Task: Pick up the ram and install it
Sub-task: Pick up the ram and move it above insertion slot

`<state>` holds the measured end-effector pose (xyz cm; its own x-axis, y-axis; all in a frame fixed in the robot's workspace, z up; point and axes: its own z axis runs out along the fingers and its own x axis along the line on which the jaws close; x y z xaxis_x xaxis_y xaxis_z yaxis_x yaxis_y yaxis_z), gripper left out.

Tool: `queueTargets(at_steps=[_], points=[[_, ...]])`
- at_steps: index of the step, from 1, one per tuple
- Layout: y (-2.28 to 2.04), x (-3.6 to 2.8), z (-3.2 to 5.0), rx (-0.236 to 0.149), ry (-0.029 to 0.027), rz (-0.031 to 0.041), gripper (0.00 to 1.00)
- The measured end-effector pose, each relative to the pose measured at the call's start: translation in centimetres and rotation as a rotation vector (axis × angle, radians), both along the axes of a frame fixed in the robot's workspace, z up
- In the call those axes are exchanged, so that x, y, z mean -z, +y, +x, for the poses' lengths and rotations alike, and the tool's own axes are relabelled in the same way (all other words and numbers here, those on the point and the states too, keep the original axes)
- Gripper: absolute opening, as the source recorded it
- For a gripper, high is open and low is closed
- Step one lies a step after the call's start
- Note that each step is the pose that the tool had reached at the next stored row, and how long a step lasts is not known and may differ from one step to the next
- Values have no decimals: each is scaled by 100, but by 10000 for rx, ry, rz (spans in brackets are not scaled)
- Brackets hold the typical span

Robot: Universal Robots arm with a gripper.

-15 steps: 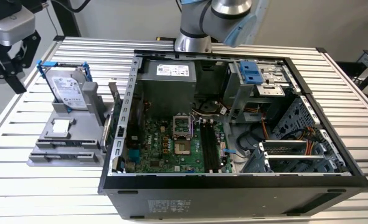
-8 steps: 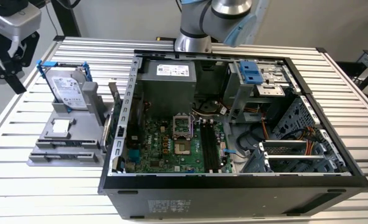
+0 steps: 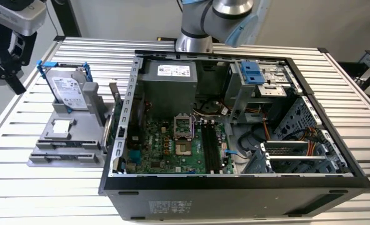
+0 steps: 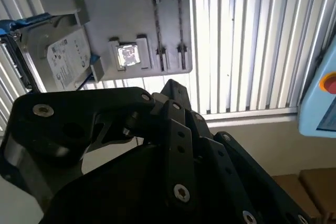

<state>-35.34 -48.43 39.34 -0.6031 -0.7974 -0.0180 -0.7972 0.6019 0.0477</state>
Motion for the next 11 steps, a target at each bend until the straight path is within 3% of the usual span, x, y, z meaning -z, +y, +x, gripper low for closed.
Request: queueTargets(at_steps=[11], points=[[0, 0, 0, -1991, 0, 0, 0]])
